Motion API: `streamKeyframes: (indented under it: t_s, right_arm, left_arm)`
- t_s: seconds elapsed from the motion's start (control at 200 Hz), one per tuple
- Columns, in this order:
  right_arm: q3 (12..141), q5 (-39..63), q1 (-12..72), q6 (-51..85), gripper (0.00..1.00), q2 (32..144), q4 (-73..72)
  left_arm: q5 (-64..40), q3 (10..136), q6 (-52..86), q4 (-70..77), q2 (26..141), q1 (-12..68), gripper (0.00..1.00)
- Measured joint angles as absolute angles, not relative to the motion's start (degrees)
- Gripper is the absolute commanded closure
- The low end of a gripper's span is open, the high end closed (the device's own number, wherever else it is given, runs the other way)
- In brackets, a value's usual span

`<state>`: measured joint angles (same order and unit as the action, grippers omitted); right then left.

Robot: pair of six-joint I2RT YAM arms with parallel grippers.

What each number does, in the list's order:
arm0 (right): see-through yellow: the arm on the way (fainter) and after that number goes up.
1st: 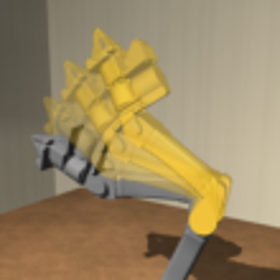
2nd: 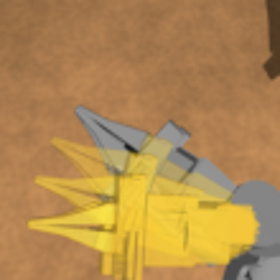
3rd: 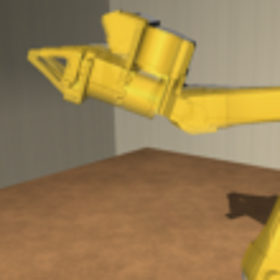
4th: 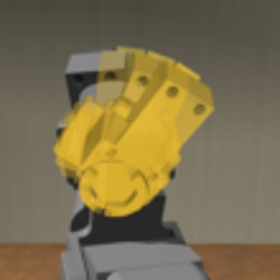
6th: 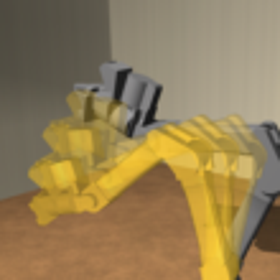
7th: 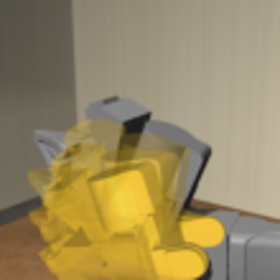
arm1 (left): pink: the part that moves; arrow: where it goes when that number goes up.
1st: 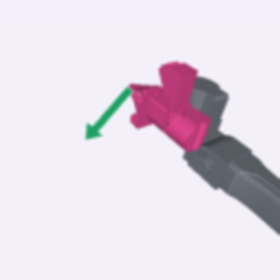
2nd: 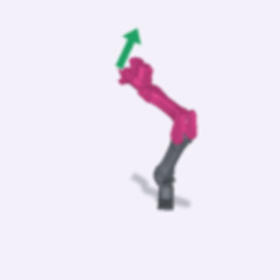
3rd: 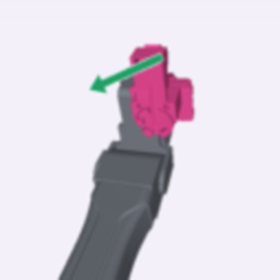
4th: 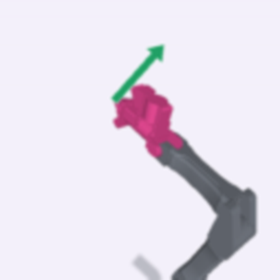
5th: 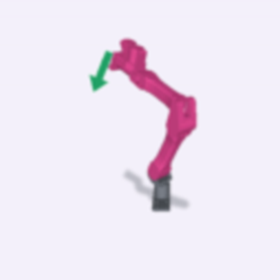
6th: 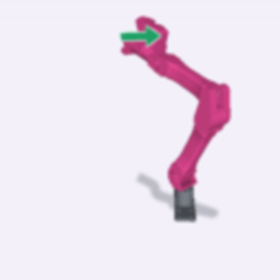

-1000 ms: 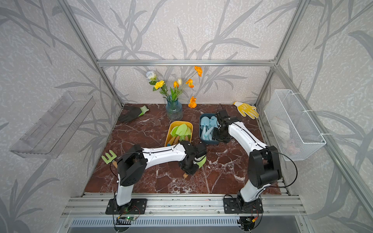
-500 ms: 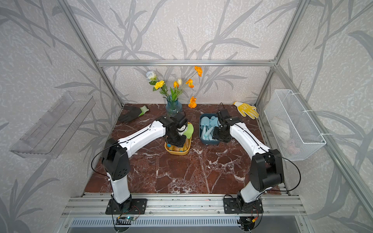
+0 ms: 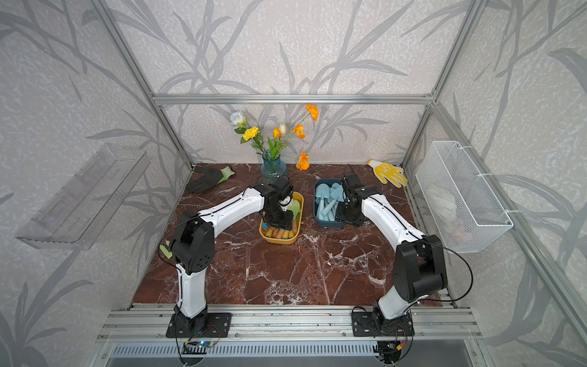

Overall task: Sort the small shovels by color and place them into the storage box
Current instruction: Place the shovel in the storage box.

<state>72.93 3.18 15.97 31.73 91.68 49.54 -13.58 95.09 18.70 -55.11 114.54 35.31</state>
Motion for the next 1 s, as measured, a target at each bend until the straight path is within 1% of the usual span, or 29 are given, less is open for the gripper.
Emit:
streamKeyframes:
  t_s: [0.21,0.255,0.285,0.325,0.365,0.375,0.39,0.405,0.485,0.56,0.615,0.67,0.755,0.9,1.0]
  right_arm:
    - [70.96,0.73,15.79,31.66,0.48,90.96,49.76]
    - [70.22,-0.19,15.51,31.66,0.48,90.43,49.74]
    - [69.54,-0.71,15.07,31.62,0.47,90.02,49.65]
    - [68.23,-1.63,14.20,31.48,0.47,89.36,49.43]
    - [66.61,-2.63,13.10,31.40,0.46,88.58,49.12]
    - [66.15,-3.01,12.69,31.35,0.46,88.31,49.08]
    - [65.49,-3.33,12.27,31.31,0.46,88.01,49.01]
    - [64.88,-3.84,11.79,31.18,0.45,87.70,48.97]
    - [61.47,-7.44,9.06,30.55,0.40,85.76,48.18]
    - [58.81,-12.45,7.05,29.61,0.30,83.64,46.81]
    - [57.12,-17.08,6.42,28.97,0.22,81.97,45.54]
    - [55.59,-21.71,6.39,28.01,0.20,80.51,43.64]
    - [53.39,-27.79,6.42,26.22,0.18,79.37,39.53]
    - [46.52,-36.01,6.63,20.64,0.17,80.27,25.58]
    - [42.78,-39.13,6.74,16.69,0.17,84.53,15.81]
  left_arm:
    - [-11.27,94.96,18.81,-53.67,113.32,34.70,0.48]
    - [-10.17,94.45,18.87,-52.60,112.01,34.65,0.44]
    - [-9.02,93.84,18.96,-51.51,110.56,34.59,0.38]
    - [-7.60,92.75,19.20,-49.71,108.55,34.41,0.24]
    - [-5.23,90.54,19.77,-46.74,105.47,34.37,0.14]
    - [-4.08,89.84,19.33,-46.02,104.51,34.33,0.11]
    - [-2.83,88.58,19.86,-44.53,103.04,34.26,0.02]
    - [-2.13,87.61,19.73,-43.64,101.69,34.24,0.01]
    - [5.56,80.14,20.10,-35.05,93.27,33.54,0.00]
    - [12.88,73.34,20.14,-27.09,86.72,31.29,0.00]
    - [18.63,68.01,20.12,-20.67,82.67,27.94,0.00]
    - [23.55,63.66,20.16,-16.34,80.27,24.14,0.00]
    - [29.15,57.82,20.84,-11.88,78.39,16.51,0.00]
    - [32.64,50.04,22.17,-8.14,78.19,4.08,0.00]
    - [35.22,44.62,20.82,-2.76,78.67,0.43,0.00]
